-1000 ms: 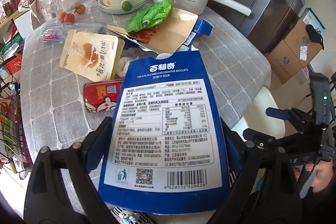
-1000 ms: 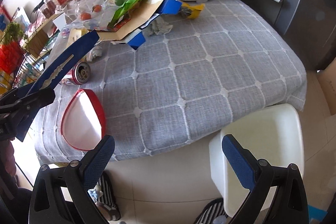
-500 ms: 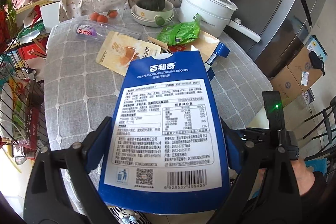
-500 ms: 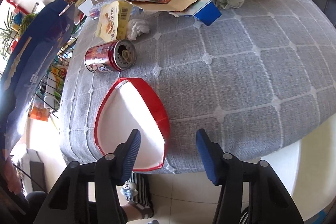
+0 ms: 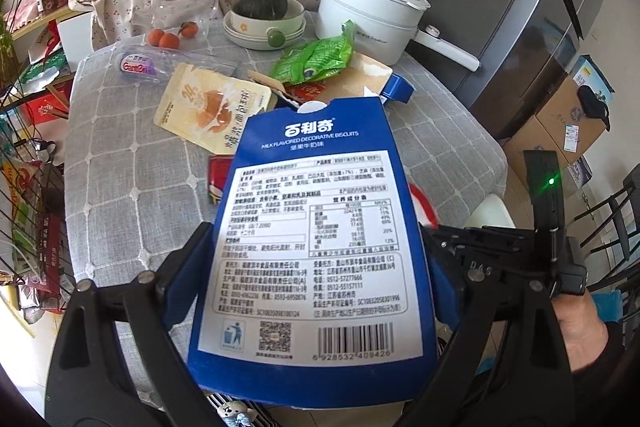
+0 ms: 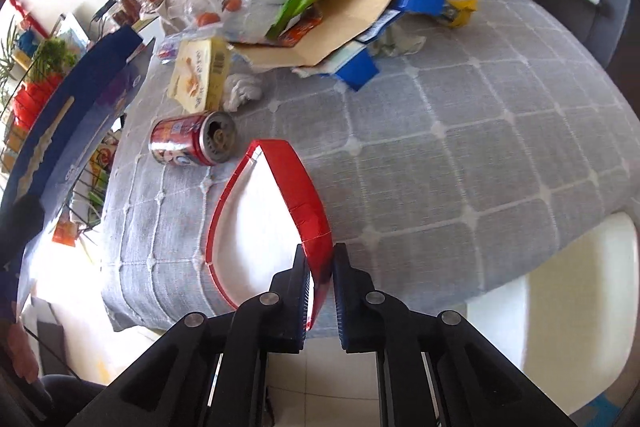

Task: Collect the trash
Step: 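Grasp the red-rimmed white paper plate with the right gripper while the left holds the package, then carry package and plate to the white bin and open both grippers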

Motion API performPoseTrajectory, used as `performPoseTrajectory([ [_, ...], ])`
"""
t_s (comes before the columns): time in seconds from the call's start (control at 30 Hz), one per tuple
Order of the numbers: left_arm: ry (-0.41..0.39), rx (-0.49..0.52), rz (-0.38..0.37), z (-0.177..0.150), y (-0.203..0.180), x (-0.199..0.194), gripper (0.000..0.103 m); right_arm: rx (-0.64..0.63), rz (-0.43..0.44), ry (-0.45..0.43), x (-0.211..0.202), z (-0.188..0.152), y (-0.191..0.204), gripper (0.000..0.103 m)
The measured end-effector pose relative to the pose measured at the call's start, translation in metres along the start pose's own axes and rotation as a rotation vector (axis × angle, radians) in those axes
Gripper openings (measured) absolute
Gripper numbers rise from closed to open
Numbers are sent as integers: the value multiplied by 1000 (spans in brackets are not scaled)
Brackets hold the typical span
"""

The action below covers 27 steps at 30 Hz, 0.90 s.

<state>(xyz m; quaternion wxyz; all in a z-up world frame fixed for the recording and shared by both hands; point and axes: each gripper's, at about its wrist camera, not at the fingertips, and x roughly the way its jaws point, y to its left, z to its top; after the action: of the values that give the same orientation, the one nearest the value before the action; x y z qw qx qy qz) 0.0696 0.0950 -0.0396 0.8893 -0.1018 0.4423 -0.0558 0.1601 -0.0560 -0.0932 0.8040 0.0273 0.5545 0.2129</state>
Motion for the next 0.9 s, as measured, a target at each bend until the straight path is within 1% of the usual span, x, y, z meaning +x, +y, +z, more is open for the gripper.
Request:
performPoseTrajectory([
  [0.13,18,53,-39,2,-33,11,93,85,-47,-44,-32,-6,-50,12],
  [0.3,52,144,-110,0,-90,27,93,192,-111,-107,-84,-21,-124,12],
  [0.43,89,234,-170,-6,-142,41,93,279,-174,-141,-117,-44,-179,12],
  [0.6,141,359,-226,-24,-206,59,93,377,-260,-173,-153,-78,-240,12],
  [0.73,190,457,-237,-43,-245,80,93,428,-335,-185,-172,-103,-276,12],
  [0.8,220,488,-233,-52,-258,94,93,447,-368,-176,-177,-114,-292,12],
  [0.9,248,521,-216,-62,-272,115,93,474,-395,-161,-179,-129,-307,12],
])
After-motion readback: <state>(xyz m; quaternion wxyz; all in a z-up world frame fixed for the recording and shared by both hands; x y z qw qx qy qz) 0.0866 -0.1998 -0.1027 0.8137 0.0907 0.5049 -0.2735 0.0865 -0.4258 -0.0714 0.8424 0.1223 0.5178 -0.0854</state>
